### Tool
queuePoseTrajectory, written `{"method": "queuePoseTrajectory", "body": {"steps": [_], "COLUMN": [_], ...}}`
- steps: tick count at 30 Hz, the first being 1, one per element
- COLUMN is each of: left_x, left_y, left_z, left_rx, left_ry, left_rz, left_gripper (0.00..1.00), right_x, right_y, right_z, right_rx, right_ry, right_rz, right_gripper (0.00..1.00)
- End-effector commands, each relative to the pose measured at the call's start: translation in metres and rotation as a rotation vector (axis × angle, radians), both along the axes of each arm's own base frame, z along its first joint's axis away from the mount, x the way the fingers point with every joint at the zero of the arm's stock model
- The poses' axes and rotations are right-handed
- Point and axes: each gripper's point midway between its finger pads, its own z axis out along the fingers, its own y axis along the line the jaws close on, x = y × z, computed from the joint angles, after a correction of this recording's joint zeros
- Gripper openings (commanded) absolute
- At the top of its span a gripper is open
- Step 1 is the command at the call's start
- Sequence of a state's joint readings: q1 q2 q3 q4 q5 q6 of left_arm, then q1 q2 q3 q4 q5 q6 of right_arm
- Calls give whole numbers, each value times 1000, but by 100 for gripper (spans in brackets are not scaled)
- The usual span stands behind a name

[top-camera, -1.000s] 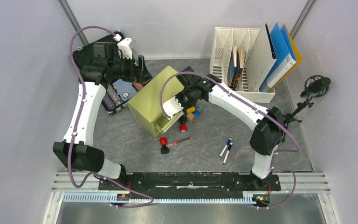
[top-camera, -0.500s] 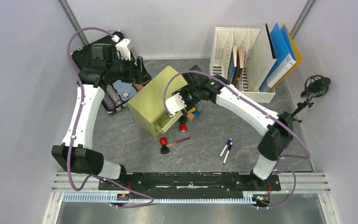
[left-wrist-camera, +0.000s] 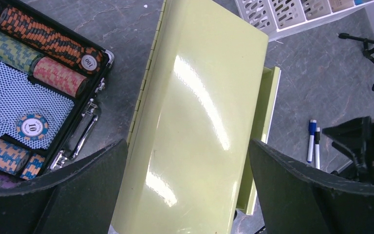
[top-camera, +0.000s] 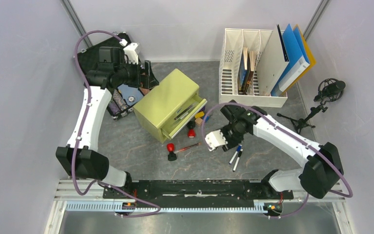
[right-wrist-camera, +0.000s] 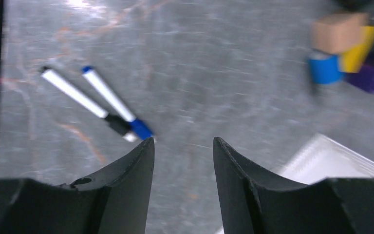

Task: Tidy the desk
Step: Pick up the stationery from the center of the board.

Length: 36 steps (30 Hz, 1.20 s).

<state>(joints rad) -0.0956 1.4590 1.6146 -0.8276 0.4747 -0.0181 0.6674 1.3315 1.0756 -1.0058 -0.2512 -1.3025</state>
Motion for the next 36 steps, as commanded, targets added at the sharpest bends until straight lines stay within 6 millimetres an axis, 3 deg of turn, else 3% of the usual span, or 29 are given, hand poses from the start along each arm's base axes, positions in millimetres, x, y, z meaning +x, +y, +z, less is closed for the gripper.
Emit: {"method": "queuePoseTrajectory", "body": {"steps": [1,9,14,36], "left_x": [16,22,22,16], "left_y": [2,5,6,5], "left_z": [12,-3,-8,-10], "left_rx": [-2,18,21,12], "left_ry": [-46,-8,3,5], "left_rz": [14,32,30,30], "left_gripper": [100,100,100,100], "right_x": [-40,-62,-63,-66], "right_y": [-20,-21,-25,-36], "right_z": [-34,-71,-88,-115], "right_rx": [-55,-46,-81,-113], "right_ry": [146,244,275,260], "right_rz": [11,24,-6,-23], "right_gripper": [52,49,45,43]}}
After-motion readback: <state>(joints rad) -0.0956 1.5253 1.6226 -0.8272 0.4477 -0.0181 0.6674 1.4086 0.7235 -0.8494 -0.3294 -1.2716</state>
